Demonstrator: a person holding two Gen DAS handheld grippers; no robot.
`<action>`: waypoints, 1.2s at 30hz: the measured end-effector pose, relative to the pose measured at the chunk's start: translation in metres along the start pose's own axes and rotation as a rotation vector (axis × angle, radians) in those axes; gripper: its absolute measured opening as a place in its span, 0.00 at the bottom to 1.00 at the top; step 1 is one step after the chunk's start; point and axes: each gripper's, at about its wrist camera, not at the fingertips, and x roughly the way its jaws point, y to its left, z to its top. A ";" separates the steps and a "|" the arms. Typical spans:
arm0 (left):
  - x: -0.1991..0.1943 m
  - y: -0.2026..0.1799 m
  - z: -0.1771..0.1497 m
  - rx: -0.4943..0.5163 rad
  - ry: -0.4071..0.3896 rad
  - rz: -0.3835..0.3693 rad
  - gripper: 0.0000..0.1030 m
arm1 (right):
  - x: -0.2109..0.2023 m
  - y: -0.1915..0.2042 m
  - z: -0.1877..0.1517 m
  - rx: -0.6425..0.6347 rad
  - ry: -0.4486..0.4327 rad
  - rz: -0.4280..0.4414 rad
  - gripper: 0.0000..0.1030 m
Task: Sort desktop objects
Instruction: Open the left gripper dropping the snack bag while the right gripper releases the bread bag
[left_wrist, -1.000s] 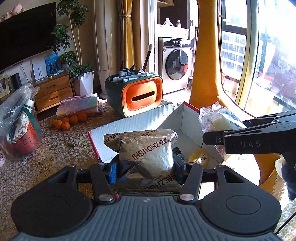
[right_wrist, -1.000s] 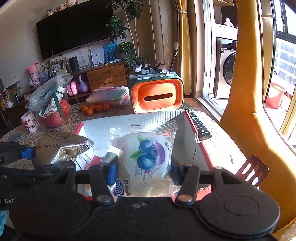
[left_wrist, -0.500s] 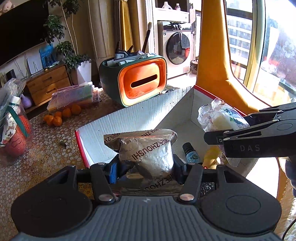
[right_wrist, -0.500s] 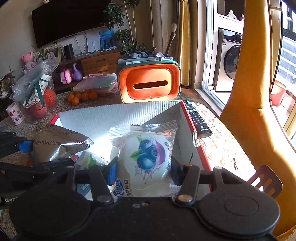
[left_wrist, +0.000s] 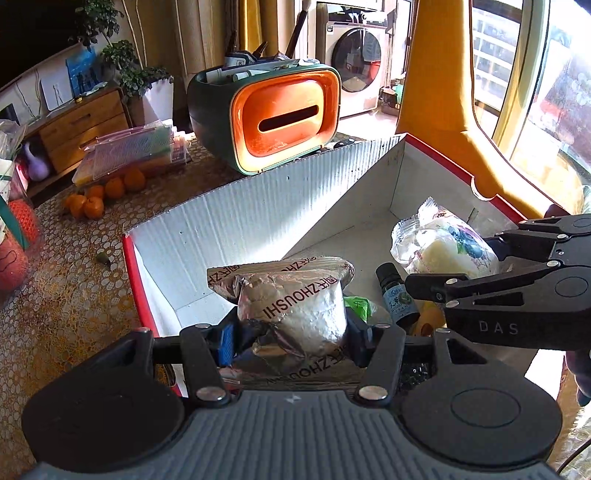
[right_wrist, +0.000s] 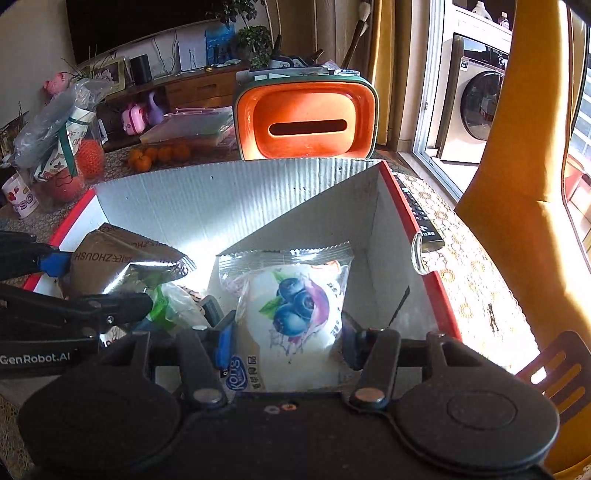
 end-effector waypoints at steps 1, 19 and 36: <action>0.001 0.001 0.001 -0.003 0.006 -0.008 0.54 | 0.000 0.001 0.000 -0.007 0.001 -0.002 0.53; -0.017 -0.001 0.001 0.024 -0.013 -0.019 0.67 | -0.012 0.005 0.006 -0.029 -0.008 0.026 0.62; -0.074 -0.006 -0.016 0.035 -0.099 -0.022 0.73 | -0.068 0.014 -0.001 -0.031 -0.095 0.046 0.74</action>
